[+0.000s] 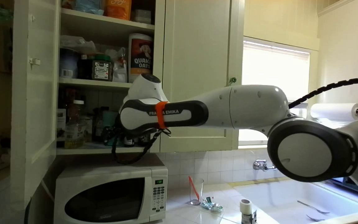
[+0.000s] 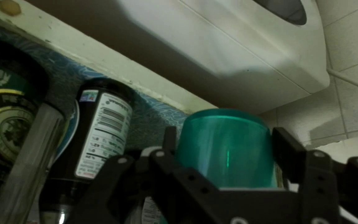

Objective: Put the cup inside the cupboard

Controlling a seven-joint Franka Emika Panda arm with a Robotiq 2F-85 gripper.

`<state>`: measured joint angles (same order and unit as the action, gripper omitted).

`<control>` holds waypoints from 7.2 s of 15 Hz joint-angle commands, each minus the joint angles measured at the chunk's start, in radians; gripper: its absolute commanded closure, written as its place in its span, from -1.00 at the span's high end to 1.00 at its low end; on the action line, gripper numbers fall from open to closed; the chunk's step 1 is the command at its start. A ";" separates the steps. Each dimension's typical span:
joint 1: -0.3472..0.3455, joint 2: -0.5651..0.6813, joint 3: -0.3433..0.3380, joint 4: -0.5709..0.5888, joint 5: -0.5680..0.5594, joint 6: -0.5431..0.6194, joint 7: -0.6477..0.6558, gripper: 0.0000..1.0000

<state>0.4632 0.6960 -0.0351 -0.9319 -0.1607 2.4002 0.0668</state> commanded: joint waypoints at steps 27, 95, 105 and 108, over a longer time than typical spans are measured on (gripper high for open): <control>0.012 0.322 -0.079 0.480 -0.104 -0.089 0.050 0.02; 0.013 0.384 -0.101 0.491 -0.094 0.113 0.043 0.02; 0.011 0.382 -0.098 0.490 -0.091 0.101 0.039 0.62; 0.013 0.382 -0.104 0.489 -0.096 0.099 0.040 0.24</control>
<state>0.4754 1.0702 -0.1289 -0.4525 -0.2451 2.5076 0.0942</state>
